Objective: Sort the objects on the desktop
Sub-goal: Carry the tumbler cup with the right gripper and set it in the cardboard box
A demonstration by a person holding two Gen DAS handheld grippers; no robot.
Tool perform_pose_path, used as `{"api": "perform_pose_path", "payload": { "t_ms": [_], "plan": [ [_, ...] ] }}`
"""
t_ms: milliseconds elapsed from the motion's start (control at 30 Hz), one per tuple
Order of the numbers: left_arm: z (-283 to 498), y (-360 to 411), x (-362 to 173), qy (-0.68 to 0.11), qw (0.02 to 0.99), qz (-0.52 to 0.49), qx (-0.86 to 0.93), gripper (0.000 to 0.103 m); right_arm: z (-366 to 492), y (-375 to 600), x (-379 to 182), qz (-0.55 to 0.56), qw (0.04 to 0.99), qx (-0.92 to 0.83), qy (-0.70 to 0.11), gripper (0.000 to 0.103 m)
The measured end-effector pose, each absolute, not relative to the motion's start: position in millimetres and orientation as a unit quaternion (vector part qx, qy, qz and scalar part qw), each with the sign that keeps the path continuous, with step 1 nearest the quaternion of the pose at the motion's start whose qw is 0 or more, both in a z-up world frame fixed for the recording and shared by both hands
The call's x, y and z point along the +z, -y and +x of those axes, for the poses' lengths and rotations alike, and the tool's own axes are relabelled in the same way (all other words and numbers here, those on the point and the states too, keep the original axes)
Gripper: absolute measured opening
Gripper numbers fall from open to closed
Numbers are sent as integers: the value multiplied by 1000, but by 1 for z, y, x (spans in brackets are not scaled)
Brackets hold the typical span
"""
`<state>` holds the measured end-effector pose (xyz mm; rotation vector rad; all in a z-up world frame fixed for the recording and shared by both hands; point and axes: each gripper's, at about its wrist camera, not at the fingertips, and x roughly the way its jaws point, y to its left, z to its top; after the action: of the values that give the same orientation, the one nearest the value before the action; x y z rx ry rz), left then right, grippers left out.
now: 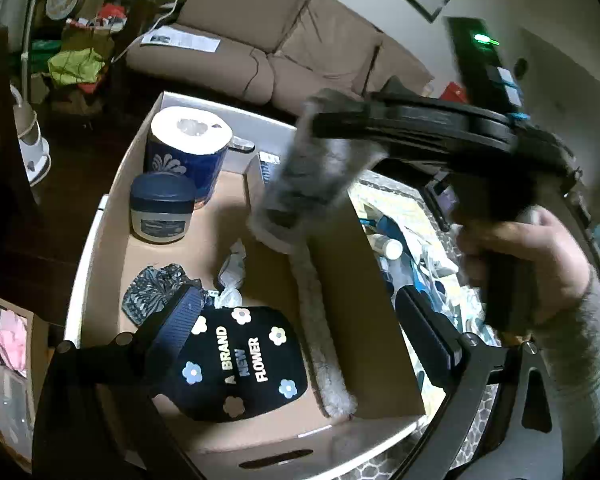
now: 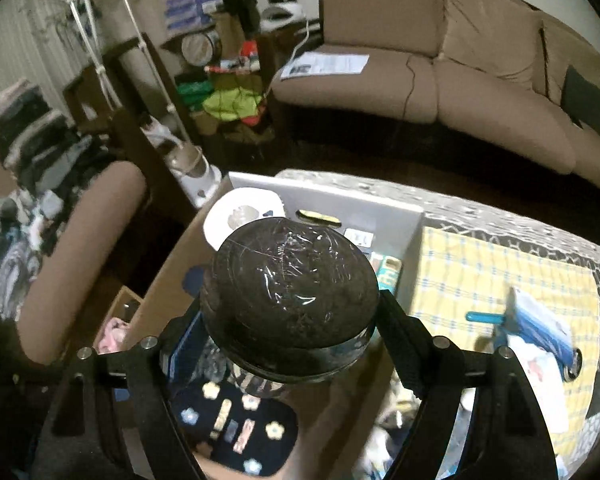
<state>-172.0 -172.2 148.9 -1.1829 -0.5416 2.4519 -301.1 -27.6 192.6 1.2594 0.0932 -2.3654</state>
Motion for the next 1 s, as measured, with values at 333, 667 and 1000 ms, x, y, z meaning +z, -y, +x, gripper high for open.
{"api": "perform_pose_path", "payload": {
  "t_ms": [333,667,1000],
  "plan": [
    [-189,174,125,190,182,-424,866,98,-363,55,124,523,203,-827,-37,82],
    [-194,175,120,184,188,-433,862,99,-394,40,121,505,190,-842,14,87],
    [-192,170,120,185,193,-433,861,99,-381,40,134,450,233,-862,9,54]
  ]
}}
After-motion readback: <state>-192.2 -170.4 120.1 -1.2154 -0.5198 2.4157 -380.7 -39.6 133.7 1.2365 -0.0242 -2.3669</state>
